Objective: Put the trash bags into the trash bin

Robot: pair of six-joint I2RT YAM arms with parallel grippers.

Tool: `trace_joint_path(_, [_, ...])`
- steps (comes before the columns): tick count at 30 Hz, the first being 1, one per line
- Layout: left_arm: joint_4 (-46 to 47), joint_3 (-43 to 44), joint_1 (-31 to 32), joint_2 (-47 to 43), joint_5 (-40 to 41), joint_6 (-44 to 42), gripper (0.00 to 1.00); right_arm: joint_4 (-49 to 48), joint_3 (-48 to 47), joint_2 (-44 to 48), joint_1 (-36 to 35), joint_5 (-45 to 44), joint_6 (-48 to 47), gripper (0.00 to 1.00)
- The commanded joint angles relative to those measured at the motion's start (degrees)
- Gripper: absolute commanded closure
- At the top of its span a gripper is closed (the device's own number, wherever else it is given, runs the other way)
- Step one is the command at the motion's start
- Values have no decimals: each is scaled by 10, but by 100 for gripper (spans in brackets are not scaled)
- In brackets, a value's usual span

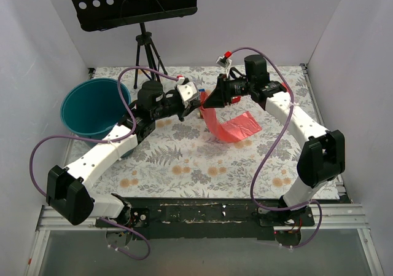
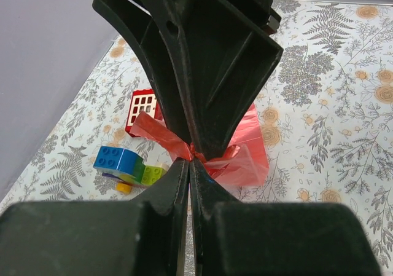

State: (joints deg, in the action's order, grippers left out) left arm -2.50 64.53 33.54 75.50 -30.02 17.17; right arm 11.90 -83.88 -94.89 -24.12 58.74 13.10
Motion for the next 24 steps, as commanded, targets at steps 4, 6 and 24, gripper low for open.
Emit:
trace_joint_path(4, [5,7,-1,-18,-1,2,100,-36,-16,2,-7,19,-10,92])
trace_joint_path(6, [1,6,-1,-20,5,-2,100,-19,-15,9,-5,5,-32,99])
trace_joint_path(24, [-2,-13,-1,-35,38,-16,100,6,6,43,48,-31,-26,88])
